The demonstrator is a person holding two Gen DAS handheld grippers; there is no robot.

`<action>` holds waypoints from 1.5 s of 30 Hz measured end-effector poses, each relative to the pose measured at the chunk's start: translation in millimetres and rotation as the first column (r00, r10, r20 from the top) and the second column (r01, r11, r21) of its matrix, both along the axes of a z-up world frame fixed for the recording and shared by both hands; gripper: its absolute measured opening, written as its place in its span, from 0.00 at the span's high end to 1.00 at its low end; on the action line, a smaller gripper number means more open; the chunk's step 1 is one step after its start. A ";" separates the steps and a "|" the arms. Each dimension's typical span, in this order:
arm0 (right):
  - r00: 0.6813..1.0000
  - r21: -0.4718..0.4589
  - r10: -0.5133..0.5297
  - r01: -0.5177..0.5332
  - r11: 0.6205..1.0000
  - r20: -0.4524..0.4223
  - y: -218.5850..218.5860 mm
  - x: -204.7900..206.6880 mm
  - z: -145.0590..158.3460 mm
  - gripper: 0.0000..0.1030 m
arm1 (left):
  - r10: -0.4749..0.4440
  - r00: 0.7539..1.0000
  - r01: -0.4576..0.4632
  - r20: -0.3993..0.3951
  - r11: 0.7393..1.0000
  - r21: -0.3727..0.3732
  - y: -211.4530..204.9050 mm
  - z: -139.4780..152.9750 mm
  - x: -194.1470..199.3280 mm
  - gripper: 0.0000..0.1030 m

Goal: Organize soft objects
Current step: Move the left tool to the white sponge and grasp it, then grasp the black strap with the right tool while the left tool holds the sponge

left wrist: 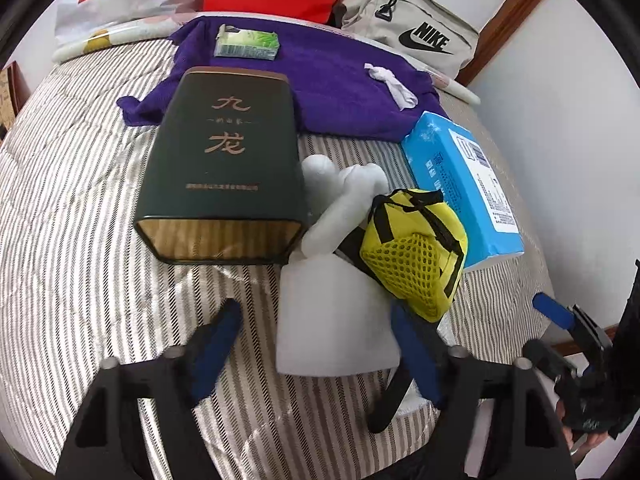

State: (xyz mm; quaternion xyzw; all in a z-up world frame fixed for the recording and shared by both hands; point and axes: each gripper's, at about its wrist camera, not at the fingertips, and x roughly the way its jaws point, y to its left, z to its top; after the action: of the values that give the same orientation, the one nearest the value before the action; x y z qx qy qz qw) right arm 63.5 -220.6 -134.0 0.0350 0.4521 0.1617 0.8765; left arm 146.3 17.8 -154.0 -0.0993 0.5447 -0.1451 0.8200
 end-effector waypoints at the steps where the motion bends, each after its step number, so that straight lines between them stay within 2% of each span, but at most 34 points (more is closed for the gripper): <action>1: 1.000 0.004 0.004 -0.004 1.000 -0.001 2.3 -1.6 -1.4 0.22 | -0.004 1.000 0.004 0.004 1.000 -0.010 0.1 -0.7 -0.2 0.53; 6: 1.000 -0.009 0.027 -0.028 1.000 -0.013 16.5 -6.1 -10.9 0.22 | 0.021 0.998 -0.018 0.057 0.998 -0.058 12.3 10.2 -9.7 0.61; 12: 0.998 -0.012 0.059 -0.059 0.998 -0.019 35.5 -2.4 -21.0 0.22 | 0.054 0.994 -0.049 0.098 0.997 -0.056 32.0 20.4 -27.4 0.62; 20: 0.989 -0.036 0.119 -0.122 0.992 -0.092 70.8 0.5 -44.2 0.22 | 0.113 0.987 -0.108 0.116 0.993 -0.049 65.3 14.5 -52.4 0.62; 23: 0.991 -0.033 0.096 -0.099 0.995 -0.093 76.2 3.4 -47.7 0.22 | 0.121 0.986 -0.114 0.113 0.992 -0.059 73.7 10.3 -54.8 0.62; 25: 0.988 -0.022 0.082 -0.086 0.996 -0.132 78.1 8.5 -53.5 0.22 | 0.123 0.986 -0.116 0.111 0.991 -0.070 77.6 7.9 -56.0 0.62; 33: 0.990 -0.058 -0.024 0.016 0.998 -0.139 83.7 27.6 -55.0 0.23 | 0.135 0.987 -0.123 0.089 0.984 -0.131 90.2 -4.5 -55.7 0.61; 35: 0.992 -0.111 -0.040 0.027 0.993 -0.118 91.7 29.7 -55.6 0.29 | 0.137 0.987 -0.123 0.084 0.981 -0.149 92.7 -5.8 -54.9 0.61; 38: 0.997 -0.189 -0.021 0.008 0.982 -0.070 101.6 24.3 -55.4 0.47 | 0.137 0.988 -0.123 0.075 0.978 -0.167 95.8 -7.9 -53.6 0.61; 41: 0.998 -0.187 0.010 -0.021 0.982 -0.058 98.6 19.8 -52.0 0.63 | 0.136 0.988 -0.121 0.074 0.977 -0.175 97.0 -9.1 -53.0 0.61; 43: 0.998 -0.168 0.013 -0.024 0.986 -0.067 90.7 19.2 -48.2 0.80 | 0.138 0.988 -0.123 0.071 0.975 -0.184 98.3 -10.4 -52.8 0.61; 44: 0.997 -0.162 0.013 -0.025 0.986 -0.074 88.0 20.2 -47.1 0.94 | 0.137 0.988 -0.122 0.072 0.975 -0.185 98.4 -10.5 -52.6 0.61; 45: 0.995 -0.147 0.013 -0.027 0.989 -0.096 81.6 20.5 -45.4 0.94 | 0.135 0.988 -0.120 0.073 0.975 -0.186 98.4 -10.9 -52.5 0.61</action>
State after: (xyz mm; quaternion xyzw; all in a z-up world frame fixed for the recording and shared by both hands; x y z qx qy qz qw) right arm 84.0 -139.0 -179.4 -0.0269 0.5043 0.1347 0.8525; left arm 93.8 116.3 -164.9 -0.2020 0.4863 -0.1452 0.8377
